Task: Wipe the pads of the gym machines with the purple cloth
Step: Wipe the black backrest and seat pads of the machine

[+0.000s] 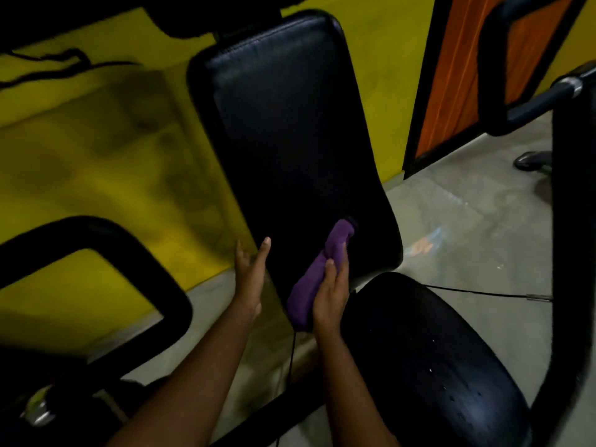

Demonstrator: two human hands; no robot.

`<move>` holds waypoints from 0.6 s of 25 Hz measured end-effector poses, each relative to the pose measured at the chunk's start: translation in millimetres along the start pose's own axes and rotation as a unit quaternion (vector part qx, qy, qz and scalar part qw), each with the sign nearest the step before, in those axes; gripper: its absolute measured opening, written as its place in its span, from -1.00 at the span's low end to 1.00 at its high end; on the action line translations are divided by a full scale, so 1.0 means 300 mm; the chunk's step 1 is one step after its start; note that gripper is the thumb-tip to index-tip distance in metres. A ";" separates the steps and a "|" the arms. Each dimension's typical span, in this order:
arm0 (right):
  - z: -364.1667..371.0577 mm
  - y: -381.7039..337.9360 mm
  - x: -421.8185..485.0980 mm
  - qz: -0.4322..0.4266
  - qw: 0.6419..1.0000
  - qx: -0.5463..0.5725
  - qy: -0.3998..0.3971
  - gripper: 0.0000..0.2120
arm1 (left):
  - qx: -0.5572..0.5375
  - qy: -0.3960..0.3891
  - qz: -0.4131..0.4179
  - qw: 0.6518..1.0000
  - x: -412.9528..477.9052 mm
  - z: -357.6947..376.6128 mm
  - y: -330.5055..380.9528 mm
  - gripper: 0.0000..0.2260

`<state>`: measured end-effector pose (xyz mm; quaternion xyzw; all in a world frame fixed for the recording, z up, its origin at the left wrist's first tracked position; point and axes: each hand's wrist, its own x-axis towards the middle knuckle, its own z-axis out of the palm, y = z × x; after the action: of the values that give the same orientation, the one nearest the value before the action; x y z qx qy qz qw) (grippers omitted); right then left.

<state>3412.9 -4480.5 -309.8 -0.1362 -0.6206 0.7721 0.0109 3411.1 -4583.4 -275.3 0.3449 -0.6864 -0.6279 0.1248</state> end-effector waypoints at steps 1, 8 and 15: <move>-0.026 -0.080 -0.025 0.004 1.000 0.009 -0.006 -0.61 | -0.002 -0.006 0.012 1.000 -0.037 -0.011 0.047 -0.36; -0.104 -0.446 -0.145 -0.024 0.998 0.016 -0.054 -0.61 | -0.088 -0.023 0.067 0.994 -0.149 -0.154 0.341 -0.60; 0.143 -0.721 -0.117 -0.096 0.994 0.043 -0.030 -0.61 | -0.127 -0.002 0.170 0.977 0.037 -0.288 0.728 -0.62</move>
<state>3404.2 -4478.4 -86.6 -0.0522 -0.5973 0.7971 0.0717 3385.9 -4663.1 -55.5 0.2037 -0.6498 -0.6802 0.2712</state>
